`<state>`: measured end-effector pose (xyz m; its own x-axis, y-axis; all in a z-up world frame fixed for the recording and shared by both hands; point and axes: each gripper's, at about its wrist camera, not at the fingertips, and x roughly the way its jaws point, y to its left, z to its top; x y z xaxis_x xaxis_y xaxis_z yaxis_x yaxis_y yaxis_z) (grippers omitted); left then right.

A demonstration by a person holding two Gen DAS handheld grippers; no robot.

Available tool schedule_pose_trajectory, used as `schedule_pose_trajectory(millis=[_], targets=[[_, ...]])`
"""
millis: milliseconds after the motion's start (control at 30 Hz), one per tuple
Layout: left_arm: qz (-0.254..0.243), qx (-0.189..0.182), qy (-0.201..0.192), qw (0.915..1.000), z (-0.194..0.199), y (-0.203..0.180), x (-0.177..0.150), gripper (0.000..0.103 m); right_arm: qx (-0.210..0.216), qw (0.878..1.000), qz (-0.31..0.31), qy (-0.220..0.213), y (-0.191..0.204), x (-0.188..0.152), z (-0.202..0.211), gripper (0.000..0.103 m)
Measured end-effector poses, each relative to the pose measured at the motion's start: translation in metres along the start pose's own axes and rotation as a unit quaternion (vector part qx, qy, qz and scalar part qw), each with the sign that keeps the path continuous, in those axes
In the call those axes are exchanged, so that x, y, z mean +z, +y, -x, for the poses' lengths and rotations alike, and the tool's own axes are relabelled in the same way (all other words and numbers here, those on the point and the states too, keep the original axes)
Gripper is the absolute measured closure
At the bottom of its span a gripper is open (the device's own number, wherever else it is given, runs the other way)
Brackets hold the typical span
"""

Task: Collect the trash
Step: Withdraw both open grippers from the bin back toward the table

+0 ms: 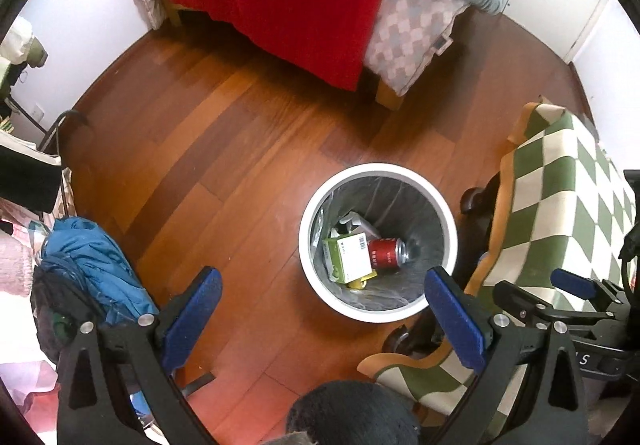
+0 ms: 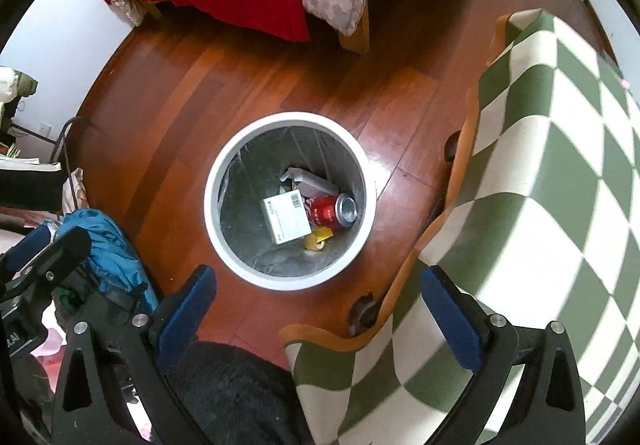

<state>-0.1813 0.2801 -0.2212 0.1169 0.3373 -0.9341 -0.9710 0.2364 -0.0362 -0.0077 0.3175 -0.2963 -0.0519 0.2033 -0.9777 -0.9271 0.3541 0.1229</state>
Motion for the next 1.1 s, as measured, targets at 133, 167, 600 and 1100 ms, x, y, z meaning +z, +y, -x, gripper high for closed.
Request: schedule_pose_trajectory(millis=[133,167,600,1100], targets=[[-0.007,-0.001,-0.028,0.9996,0.031,-0.003,-0.005,0.000,0.005,1.000,0.008,-0.028,0.003,-0.008,0.035,0.000],[-0.009,-0.001,-0.035,0.9993,0.039,-0.004,-0.006,0.000,0.008,0.999,0.009,-0.035,0.004,-0.010,0.045,0.000],[-0.021,-0.014,-0.118,0.9927,0.143,-0.022,-0.023,0.000,0.078,0.988,-0.017,-0.134,-0.006,-0.052,0.169,0.000],[-0.108,-0.032,-0.136,0.9844,0.132,-0.180,-0.034,0.000,0.054,0.964,-0.190,-0.177,-0.216,-0.134,0.228,0.000]])
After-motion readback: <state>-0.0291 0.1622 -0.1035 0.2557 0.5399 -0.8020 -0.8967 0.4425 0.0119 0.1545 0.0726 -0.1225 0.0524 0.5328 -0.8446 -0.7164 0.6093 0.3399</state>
